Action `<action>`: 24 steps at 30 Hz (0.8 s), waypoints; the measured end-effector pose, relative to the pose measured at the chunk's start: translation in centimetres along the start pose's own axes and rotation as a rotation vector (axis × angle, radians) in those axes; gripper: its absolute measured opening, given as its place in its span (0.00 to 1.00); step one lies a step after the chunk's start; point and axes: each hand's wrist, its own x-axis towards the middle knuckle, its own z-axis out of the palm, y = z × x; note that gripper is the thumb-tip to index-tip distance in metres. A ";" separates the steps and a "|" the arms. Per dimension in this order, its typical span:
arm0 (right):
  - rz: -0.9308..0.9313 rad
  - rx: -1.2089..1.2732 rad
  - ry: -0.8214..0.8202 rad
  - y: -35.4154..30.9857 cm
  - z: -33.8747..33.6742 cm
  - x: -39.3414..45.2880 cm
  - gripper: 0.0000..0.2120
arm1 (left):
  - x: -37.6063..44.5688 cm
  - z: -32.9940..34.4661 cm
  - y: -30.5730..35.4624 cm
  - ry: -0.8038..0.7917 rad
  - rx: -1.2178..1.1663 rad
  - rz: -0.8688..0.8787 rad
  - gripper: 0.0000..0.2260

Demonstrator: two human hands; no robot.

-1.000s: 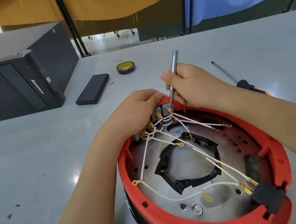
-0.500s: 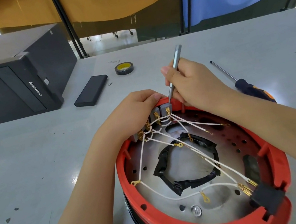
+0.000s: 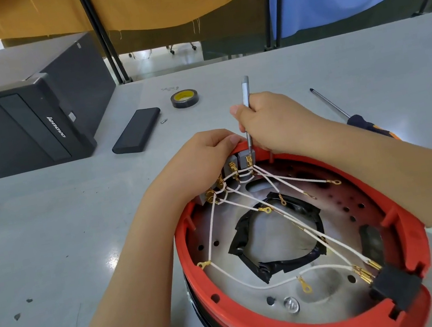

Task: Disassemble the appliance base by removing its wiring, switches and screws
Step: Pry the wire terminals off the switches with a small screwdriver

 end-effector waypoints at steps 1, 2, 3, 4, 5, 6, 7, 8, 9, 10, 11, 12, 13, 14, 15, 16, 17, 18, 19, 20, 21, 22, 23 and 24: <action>-0.002 -0.060 0.027 0.0 0.2 0.1 0.17 | 0.0 0.0 0.0 0.009 0.014 0.002 0.13; -0.007 -0.096 0.049 0.0 0.4 0.1 0.17 | 0.0 0.0 0.0 0.013 0.022 0.000 0.13; -0.005 -0.100 0.059 0.0 0.5 0.2 0.17 | 0.0 0.0 0.0 0.009 0.022 -0.001 0.14; 0.000 -0.075 0.059 0.1 0.5 0.1 0.18 | 0.0 0.0 0.1 0.002 0.018 -0.001 0.14; 0.004 -0.023 0.053 0.2 0.4 0.1 0.18 | 0.0 0.0 0.1 -0.004 0.012 -0.001 0.14; 0.003 0.050 0.049 0.4 0.2 -0.1 0.18 | 0.0 0.0 0.1 -0.005 0.005 -0.004 0.13; 0.002 0.141 0.055 0.6 0.1 -0.3 0.18 | 0.0 0.0 0.2 -0.003 -0.002 -0.008 0.13; -0.003 0.238 0.072 0.8 -0.2 -0.6 0.17 | 0.0 0.0 0.2 -0.001 -0.009 -0.010 0.13; -0.014 0.318 0.093 0.9 -0.3 -0.9 0.17 | 0.0 0.0 0.2 0.001 -0.016 -0.011 0.13; -0.033 0.360 0.107 1.1 -0.4 -1.1 0.16 | -0.1 0.1 0.2 0.001 -0.020 -0.011 0.13; -0.058 0.353 0.110 1.2 -0.3 -1.3 0.16 | -0.1 0.1 0.2 0.001 -0.020 -0.012 0.13; -0.083 0.310 0.106 1.2 -0.2 -1.4 0.15 | -0.1 0.1 0.2 0.002 -0.018 -0.012 0.13; -0.104 0.259 0.099 1.1 -0.1 -1.5 0.15 | -0.1 0.1 0.2 0.004 -0.017 -0.013 0.13; -0.117 0.218 0.092 1.0 0.0 -1.5 0.15 | -0.2 0.1 0.2 0.004 -0.016 -0.014 0.13; -0.122 0.195 0.083 0.9 0.1 -1.6 0.15 | -0.2 0.1 0.3 0.004 -0.014 -0.016 0.13; -0.119 0.185 0.073 0.9 0.1 -1.6 0.15 | -0.2 0.1 0.3 0.003 -0.010 -0.016 0.13; -0.110 0.179 0.062 0.7 0.1 -1.5 0.15 | -0.2 0.1 0.3 0.001 -0.004 -0.016 0.13; -0.094 0.171 0.051 0.7 0.0 -1.4 0.15 | -0.2 0.1 0.4 0.000 0.001 -0.016 0.13; -0.075 0.163 0.039 0.5 -0.1 -1.2 0.16 | -0.2 0.1 0.4 -0.002 0.005 -0.016 0.13; -0.055 0.155 0.028 0.4 -0.2 -1.0 0.16 | -0.2 0.1 0.4 -0.003 0.008 -0.016 0.13; -0.036 0.146 0.015 0.2 -0.2 -0.8 0.16 | -0.2 0.0 0.4 -0.003 0.010 -0.016 0.13; -0.020 0.131 -0.001 0.1 -0.2 -0.5 0.17 | -0.2 0.0 0.4 -0.002 0.011 -0.015 0.13; -0.007 0.110 -0.017 -0.1 -0.2 -0.3 0.17 | -0.2 0.0 0.4 -0.002 0.014 -0.014 0.14; 0.001 0.087 -0.030 -0.2 -0.2 -0.1 0.18 | -0.2 0.0 0.3 -0.002 0.015 -0.013 0.14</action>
